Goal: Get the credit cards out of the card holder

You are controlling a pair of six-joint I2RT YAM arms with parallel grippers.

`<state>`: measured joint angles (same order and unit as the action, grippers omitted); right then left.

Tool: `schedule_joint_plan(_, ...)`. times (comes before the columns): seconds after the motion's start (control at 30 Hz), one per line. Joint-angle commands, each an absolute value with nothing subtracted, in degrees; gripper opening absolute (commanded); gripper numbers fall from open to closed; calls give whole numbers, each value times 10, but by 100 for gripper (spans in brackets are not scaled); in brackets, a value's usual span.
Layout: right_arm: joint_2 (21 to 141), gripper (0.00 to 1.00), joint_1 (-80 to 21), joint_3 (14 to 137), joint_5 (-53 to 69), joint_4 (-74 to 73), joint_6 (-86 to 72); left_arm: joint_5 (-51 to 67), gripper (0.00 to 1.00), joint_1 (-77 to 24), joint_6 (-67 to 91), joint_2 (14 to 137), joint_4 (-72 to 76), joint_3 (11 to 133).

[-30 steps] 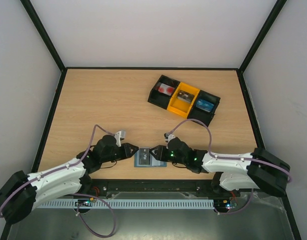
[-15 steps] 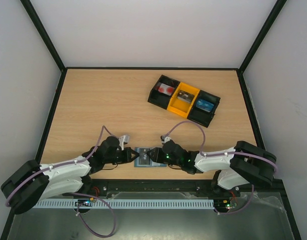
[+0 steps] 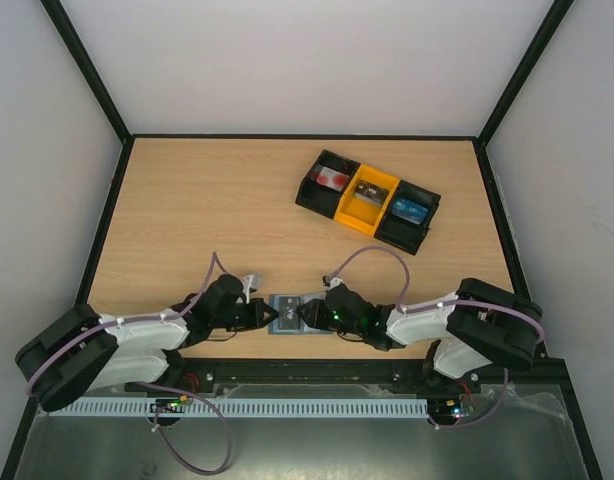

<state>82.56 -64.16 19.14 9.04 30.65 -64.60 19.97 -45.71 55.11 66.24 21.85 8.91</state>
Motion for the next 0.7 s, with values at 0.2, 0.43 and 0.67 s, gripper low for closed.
schedule_joint_plan(0.2,849,25,-647,164,89,359,-660,187,3,-459,568,660,229,67)
schedule_joint_plan(0.43,851,25,-646,163,85,361,-660,183,3,-460,586,661,250,50)
schedule_joint_plan(0.67,842,25,-646,164,70,348,-657,183,3,-460,583,641,216,67)
